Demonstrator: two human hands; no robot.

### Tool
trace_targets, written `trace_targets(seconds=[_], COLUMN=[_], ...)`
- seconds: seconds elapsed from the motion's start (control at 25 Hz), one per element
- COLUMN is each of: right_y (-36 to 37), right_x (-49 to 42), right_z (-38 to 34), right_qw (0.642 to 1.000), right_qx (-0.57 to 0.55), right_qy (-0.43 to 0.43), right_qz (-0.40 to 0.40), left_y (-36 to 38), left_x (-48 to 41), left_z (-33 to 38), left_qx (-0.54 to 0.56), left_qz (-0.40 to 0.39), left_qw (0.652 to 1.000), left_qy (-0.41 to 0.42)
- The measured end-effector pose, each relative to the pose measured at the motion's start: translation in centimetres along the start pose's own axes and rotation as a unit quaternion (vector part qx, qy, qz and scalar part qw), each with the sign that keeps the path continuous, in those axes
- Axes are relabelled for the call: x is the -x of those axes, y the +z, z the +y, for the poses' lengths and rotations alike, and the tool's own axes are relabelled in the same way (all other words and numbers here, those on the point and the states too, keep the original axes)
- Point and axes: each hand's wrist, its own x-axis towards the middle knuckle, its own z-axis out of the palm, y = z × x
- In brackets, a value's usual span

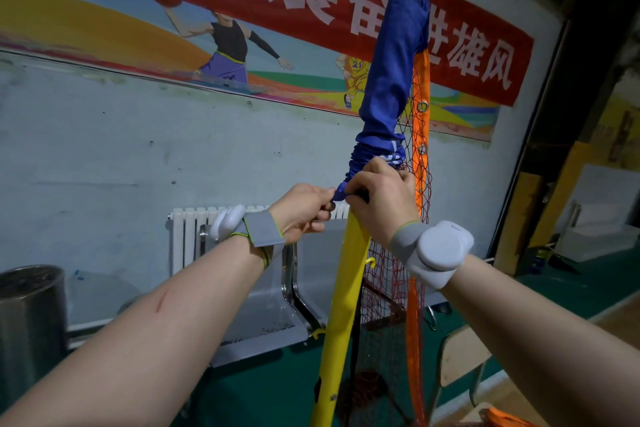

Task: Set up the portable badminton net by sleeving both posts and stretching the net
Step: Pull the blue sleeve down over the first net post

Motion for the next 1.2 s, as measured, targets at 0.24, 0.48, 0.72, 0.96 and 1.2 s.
trace_targets(seconds=[0.24,0.48,0.72,0.96,1.2], right_y=[0.6,1.1,-0.2,0.3,1.7], right_x=[1.1,2.6,2.0,0.8,1.6], right_z=[0.1,0.3,3.0,4.9,6.1], right_qw=[0.994,0.984,0.986,0.958,0.961], right_qx=[0.095,0.141,-0.068,-0.187,-0.173], right_qy=[-0.036,-0.062,0.154,0.208,0.185], right_qz=[-0.037,-0.089,0.002,-0.065,-0.112], left_y=[0.2,0.2,1.2,2.7,3.4], left_x=[0.4,0.3,0.6,1.2,1.3], left_z=[-2.4,-3.4,-2.9,-2.1,-3.2], left_qx=[-0.059,-0.233,-0.222,-0.227,-0.278], left_qz=[0.005,0.023,0.154,0.204,0.257], left_qw=[0.998,0.972,0.957,0.929,0.906], left_qy=[-0.006,-0.006,0.109,0.209,0.188])
